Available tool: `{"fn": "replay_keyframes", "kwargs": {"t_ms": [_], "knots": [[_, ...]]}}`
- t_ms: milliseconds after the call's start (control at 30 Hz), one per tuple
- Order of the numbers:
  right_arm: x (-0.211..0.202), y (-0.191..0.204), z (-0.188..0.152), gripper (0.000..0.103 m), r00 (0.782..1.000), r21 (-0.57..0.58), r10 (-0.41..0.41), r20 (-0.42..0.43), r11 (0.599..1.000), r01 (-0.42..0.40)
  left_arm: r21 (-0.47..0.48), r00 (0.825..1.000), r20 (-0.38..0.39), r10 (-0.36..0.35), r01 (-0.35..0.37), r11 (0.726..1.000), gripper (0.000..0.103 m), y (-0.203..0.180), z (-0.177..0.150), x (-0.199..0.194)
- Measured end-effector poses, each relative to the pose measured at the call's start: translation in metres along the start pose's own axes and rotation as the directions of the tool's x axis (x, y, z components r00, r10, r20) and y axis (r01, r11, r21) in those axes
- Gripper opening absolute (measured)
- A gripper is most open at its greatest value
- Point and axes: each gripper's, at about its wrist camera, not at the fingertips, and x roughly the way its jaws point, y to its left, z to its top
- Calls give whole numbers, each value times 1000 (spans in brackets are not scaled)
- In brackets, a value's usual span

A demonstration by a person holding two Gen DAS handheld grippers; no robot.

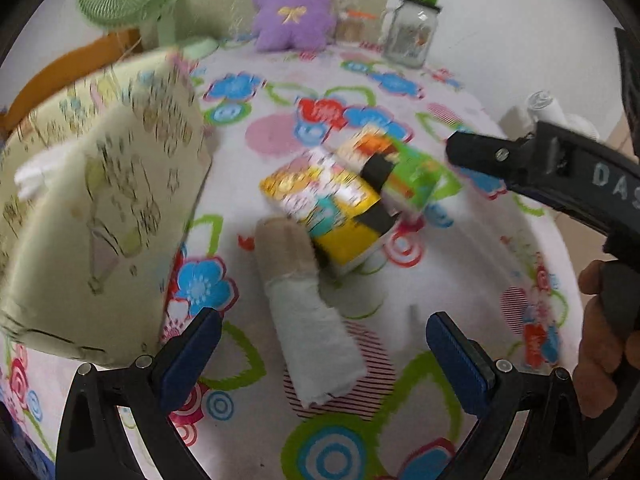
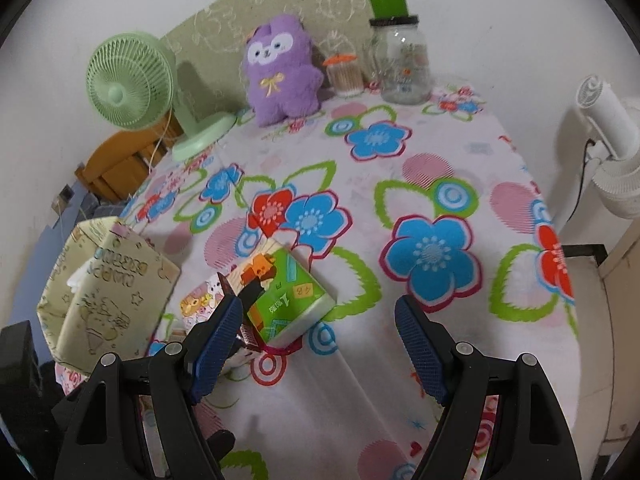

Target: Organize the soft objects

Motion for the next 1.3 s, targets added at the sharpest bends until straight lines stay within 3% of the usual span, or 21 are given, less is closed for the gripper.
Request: {"fn": "replay_keyframes", "kwargs": {"t_ms": [200, 333, 400, 433, 467, 533, 633, 1033, 1100, 1133, 1300], "knots": [[21, 0, 3, 81, 999, -15, -4, -37, 1000, 4, 52, 995, 49, 83, -85, 995, 103, -6, -6, 8], [38, 3, 6, 81, 997, -49, -34, -65, 998, 31, 37, 992, 82, 93, -96, 995, 102, -5, -4, 8], [45, 6, 7, 81, 996, -67, -48, -81, 997, 43, 34, 991, 94, 96, -100, 994, 92, -4, -3, 8], [47, 6, 7, 81, 996, -70, -44, -84, 997, 38, 39, 990, 106, 91, -96, 995, 77, -5, -2, 6], [49, 6, 7, 81, 996, -72, -35, -87, 997, 29, 47, 990, 115, 83, -88, 995, 54, -5, -1, 4], [52, 8, 7, 81, 995, -78, -27, -95, 997, 19, 48, 991, 114, 73, -79, 996, 28, -4, 2, 0], [52, 10, 8, 81, 995, -92, -30, -95, 996, 21, 20, 995, 94, 44, -46, 999, 17, 4, 5, -1], [62, 31, 5, 80, 992, -197, -4, -123, 980, -21, 15, 996, 89, -15, 14, 1000, 12, 13, 2, -21], [61, 36, 4, 68, 991, -211, 19, -131, 976, -46, 20, 995, 100, -20, 18, 1000, 12, 13, 3, -25], [61, 37, 4, 54, 990, -213, 40, -138, 975, -69, 22, 994, 104, -21, 19, 1000, 12, 13, 3, -28], [61, 43, 3, 31, 988, -213, 37, -153, 975, -70, 20, 993, 119, -27, 25, 999, 12, 16, 4, -37]]}}
